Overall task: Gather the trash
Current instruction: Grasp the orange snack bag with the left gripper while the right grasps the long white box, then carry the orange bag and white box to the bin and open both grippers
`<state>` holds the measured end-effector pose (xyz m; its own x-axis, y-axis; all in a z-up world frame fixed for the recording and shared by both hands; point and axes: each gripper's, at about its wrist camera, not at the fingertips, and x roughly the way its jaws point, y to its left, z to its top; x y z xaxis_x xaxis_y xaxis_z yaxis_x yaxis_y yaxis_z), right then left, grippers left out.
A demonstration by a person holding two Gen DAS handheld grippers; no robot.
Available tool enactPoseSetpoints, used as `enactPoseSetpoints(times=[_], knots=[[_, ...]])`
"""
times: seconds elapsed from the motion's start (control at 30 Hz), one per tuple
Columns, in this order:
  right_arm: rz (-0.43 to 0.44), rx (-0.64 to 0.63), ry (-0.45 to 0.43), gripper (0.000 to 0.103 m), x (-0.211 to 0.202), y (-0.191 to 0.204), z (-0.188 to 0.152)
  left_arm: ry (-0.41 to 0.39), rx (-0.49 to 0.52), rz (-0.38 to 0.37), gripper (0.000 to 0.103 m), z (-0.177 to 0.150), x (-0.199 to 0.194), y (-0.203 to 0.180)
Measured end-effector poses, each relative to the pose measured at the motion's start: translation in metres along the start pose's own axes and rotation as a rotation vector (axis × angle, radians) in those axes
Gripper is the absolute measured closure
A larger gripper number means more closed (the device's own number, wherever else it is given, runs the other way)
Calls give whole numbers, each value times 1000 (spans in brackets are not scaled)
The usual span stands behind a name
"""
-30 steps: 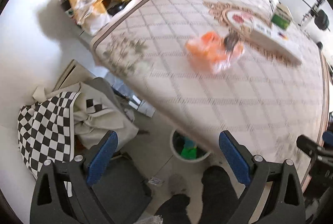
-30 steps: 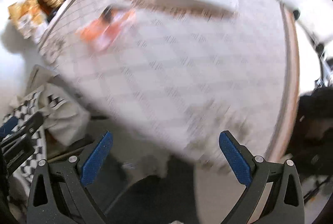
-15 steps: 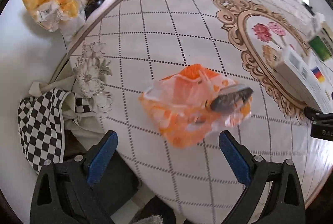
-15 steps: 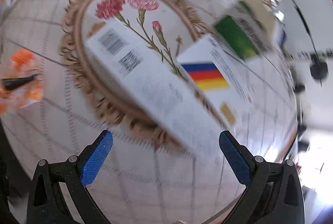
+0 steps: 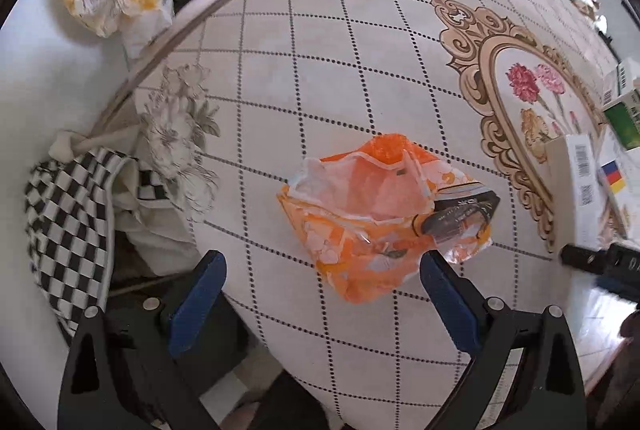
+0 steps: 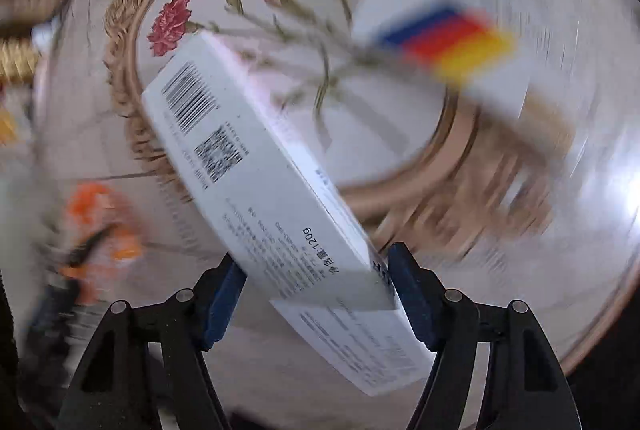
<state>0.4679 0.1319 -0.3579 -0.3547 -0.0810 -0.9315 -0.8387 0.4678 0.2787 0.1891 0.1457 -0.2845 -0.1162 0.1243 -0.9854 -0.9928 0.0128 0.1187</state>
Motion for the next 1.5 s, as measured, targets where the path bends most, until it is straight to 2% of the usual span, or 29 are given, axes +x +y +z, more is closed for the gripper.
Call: enactPoseSetpoints(times=[0.13,0.17,0.2,0.23,0.3,0.37,0.4,0.43,0.47,0.5,0.6,0.8,1.0,1.13,1.3,1.4,1.5], knots=[[-64,-63,-70,25,0,9,-12,12,4,-69,5,8,12,-4],[-85,-84,-79,25,1,13,-14,10,12,-91,8,12,15,-9],[-114,-106,-92,25,3,20,-19,7,16,-98,14,14,17,-11],[-134,-118,-102,25,4,24,-22,9,28,-99,31,18,21,-16],[-176,-148,-127,26,6,34,-29,2,42,-102,36,23,25,-21],[-217,-153,-162,35,6,39,-35,-23,60,-97,49,26,22,-25],[-222,-153,-174,46,5,42,-38,-32,69,-95,52,27,20,-27],[-218,-146,-185,47,4,43,-41,-43,77,-96,58,28,16,-28],[-201,-132,-188,47,5,44,-46,-50,84,-98,78,28,14,-29],[-191,-120,-191,47,4,45,-50,-47,90,-100,82,27,12,-30],[-179,-113,-209,48,1,41,-64,-55,109,-102,84,21,8,-29],[-142,-90,-252,48,-15,43,-123,-102,120,-113,86,2,-13,-13],[-117,-65,-299,48,-26,47,-188,-190,149,-120,86,-30,-45,23],[-84,-36,-317,48,-23,54,-235,-228,182,-136,86,-67,-57,60],[-43,1,-330,48,8,78,-302,-232,210,-159,86,-122,-55,117],[-18,7,-298,48,37,97,-352,-202,218,-165,86,-159,-44,156],[-2,-13,-230,48,76,119,-401,-151,220,-152,86,-196,-24,190]])
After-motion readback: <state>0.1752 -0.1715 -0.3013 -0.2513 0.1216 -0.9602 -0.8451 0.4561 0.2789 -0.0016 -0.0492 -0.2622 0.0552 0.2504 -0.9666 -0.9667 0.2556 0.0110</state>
